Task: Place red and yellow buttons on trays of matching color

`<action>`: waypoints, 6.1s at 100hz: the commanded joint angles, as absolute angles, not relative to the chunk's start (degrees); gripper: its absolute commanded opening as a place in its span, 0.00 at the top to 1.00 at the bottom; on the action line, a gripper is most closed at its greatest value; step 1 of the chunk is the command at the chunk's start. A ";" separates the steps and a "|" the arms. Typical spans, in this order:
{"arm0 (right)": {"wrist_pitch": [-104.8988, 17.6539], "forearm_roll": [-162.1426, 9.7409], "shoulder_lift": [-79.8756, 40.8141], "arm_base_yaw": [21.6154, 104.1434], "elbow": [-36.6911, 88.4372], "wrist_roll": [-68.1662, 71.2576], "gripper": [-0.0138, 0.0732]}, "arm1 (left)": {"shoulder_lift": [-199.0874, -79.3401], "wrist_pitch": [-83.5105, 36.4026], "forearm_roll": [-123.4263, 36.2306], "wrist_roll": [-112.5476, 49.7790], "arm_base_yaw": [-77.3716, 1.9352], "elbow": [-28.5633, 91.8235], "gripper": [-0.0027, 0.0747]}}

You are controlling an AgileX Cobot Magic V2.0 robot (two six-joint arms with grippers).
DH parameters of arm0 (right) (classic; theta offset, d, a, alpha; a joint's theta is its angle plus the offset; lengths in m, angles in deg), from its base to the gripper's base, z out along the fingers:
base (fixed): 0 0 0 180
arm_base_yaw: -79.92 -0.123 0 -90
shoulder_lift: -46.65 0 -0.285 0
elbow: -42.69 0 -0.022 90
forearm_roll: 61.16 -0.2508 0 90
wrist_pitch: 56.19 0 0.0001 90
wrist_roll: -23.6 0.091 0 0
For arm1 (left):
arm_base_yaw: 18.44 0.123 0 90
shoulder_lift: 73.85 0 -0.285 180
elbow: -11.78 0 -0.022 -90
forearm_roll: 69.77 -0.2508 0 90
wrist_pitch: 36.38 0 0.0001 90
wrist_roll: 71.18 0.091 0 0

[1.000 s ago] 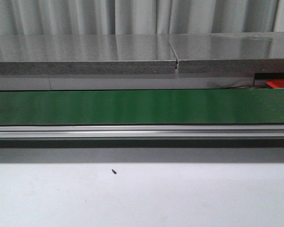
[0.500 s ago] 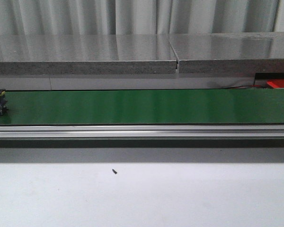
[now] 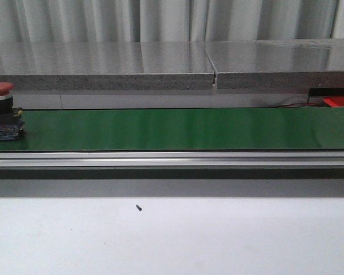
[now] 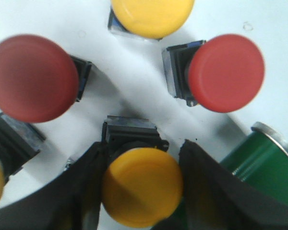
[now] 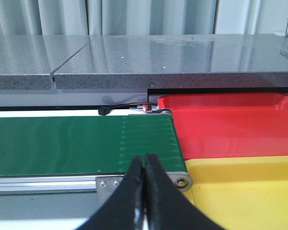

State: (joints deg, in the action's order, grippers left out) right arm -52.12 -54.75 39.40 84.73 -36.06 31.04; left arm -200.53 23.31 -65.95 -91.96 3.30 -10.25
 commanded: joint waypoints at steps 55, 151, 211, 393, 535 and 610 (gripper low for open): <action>-56.63 -54.17 40.66 84.60 -35.31 31.12 0.92 | -185.21 26.58 -65.98 -86.82 -5.36 -11.62 0.64; -56.63 -54.17 40.66 84.60 -35.31 31.12 0.92 | -189.69 32.00 -66.87 -85.75 -7.53 -11.37 0.32; -56.63 -54.17 40.66 84.60 -35.31 31.12 0.92 | -172.57 25.64 -71.29 -80.08 -14.22 -10.60 0.97; -39.75 -58.23 23.25 84.53 -13.79 31.65 0.92 | -115.58 8.12 -67.15 -72.95 -22.02 41.22 0.99; 7.47 -73.58 -45.58 59.08 49.22 15.06 0.29 | -115.58 8.12 -67.15 -72.95 -22.02 41.22 0.99; 4.25 -76.02 -63.54 56.64 59.17 8.84 0.11 | -115.58 8.12 -67.15 -72.95 -22.02 41.22 0.99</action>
State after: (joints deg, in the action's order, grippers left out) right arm 7.72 -74.68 -65.34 56.68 57.23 10.45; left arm -115.37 11.98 -67.82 -73.01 -21.66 42.78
